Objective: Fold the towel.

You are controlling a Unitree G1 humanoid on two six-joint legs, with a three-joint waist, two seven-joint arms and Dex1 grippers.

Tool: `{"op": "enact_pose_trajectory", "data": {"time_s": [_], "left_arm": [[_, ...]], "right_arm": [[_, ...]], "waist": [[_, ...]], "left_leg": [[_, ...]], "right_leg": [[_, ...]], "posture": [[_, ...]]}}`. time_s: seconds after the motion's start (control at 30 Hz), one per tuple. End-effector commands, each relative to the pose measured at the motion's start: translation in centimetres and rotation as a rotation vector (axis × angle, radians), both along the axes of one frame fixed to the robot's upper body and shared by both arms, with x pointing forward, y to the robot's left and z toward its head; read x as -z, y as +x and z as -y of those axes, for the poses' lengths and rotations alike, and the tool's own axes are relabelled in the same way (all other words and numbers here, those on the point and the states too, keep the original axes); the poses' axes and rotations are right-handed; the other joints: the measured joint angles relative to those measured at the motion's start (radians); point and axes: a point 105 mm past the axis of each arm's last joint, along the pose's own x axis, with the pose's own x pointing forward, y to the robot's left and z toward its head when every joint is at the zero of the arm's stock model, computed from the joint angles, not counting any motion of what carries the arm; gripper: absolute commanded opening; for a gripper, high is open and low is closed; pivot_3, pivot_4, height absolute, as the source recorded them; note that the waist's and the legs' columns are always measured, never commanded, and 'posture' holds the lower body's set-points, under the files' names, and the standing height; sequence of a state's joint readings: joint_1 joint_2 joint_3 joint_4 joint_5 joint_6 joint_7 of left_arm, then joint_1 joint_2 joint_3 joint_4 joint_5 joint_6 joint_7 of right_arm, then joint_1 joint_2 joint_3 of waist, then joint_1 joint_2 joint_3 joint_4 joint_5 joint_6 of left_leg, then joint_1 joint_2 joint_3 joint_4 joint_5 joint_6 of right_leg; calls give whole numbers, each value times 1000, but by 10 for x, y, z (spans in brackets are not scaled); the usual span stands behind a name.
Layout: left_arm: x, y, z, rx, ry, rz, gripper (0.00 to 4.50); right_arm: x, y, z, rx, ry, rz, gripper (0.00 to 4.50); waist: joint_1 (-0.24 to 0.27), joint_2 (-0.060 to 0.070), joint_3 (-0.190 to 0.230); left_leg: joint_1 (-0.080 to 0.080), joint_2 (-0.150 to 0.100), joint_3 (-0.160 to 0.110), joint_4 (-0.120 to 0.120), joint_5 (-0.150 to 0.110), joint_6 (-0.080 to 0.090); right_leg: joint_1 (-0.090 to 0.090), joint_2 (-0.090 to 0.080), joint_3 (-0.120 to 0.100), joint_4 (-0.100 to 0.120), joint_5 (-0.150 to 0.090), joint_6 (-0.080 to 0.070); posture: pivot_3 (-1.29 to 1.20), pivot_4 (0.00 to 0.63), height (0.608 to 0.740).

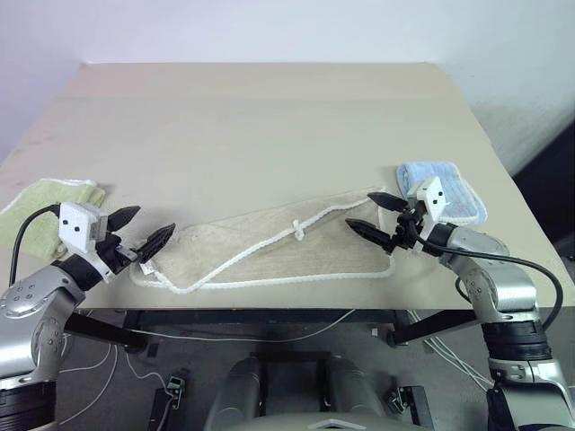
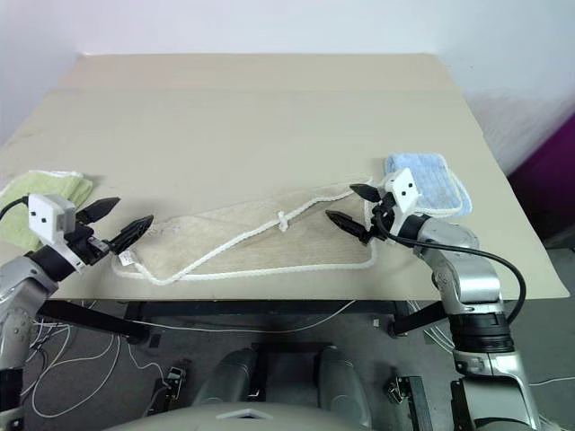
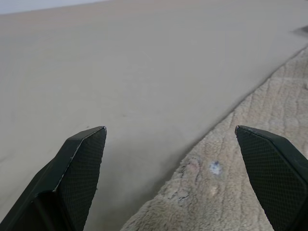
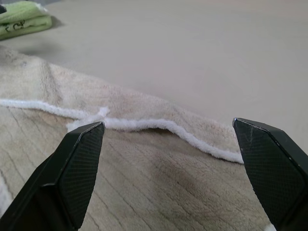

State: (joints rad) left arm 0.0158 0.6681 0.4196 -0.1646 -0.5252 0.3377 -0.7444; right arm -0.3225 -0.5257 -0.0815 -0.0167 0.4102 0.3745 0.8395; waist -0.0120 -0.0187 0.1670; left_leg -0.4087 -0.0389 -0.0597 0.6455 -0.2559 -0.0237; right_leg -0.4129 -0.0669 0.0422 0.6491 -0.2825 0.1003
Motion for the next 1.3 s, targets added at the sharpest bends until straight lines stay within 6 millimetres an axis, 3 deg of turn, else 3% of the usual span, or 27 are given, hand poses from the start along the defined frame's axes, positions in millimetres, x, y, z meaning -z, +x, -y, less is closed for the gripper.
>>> {"op": "enact_pose_trajectory", "data": {"time_s": [0.03,0.43,0.57,0.77,1.0,1.13,1.3], "left_arm": [[-13,1,3,19,35,40,4500],[-8,6,3,45,76,23,4500],[1,0,1,95,194,-18,4500],[-9,-20,1,258,322,-37,4500],[10,-50,9,548,539,-157,4500],[21,-50,11,621,664,-150,4500],[29,-40,22,649,696,-87,4500]], "right_arm": [[-9,2,-2,8,9,57,4482],[-9,4,-11,-1,19,78,4482],[-3,7,-11,16,3,75,4482],[2,15,-18,30,11,79,4482],[7,17,-27,30,36,81,4482],[9,16,-26,45,42,82,4482],[5,13,-21,73,52,94,4482]], "waist": [[0,0,0],[-1,0,0],[-1,0,0],[-3,1,1],[-2,2,1],[-2,3,2],[-2,3,2]], "left_leg": [[0,0,0,0,0,0],[0,0,0,0,0,0],[0,0,0,0,0,0],[0,0,0,-1,0,0],[0,0,1,-2,0,0],[0,0,1,-2,0,0],[0,0,1,-3,0,0]], "right_leg": [[0,0,0,0,0,0],[0,0,0,0,0,0],[0,0,0,0,0,0],[-1,0,0,0,0,0],[-1,-1,0,-1,0,-1],[0,-1,0,-1,0,-1],[-1,-1,0,-1,0,0]], "posture": [[0,150,740],[0,150,740],[0,150,740],[0,150,740],[0,150,740],[0,150,740],[0,150,740]]}}
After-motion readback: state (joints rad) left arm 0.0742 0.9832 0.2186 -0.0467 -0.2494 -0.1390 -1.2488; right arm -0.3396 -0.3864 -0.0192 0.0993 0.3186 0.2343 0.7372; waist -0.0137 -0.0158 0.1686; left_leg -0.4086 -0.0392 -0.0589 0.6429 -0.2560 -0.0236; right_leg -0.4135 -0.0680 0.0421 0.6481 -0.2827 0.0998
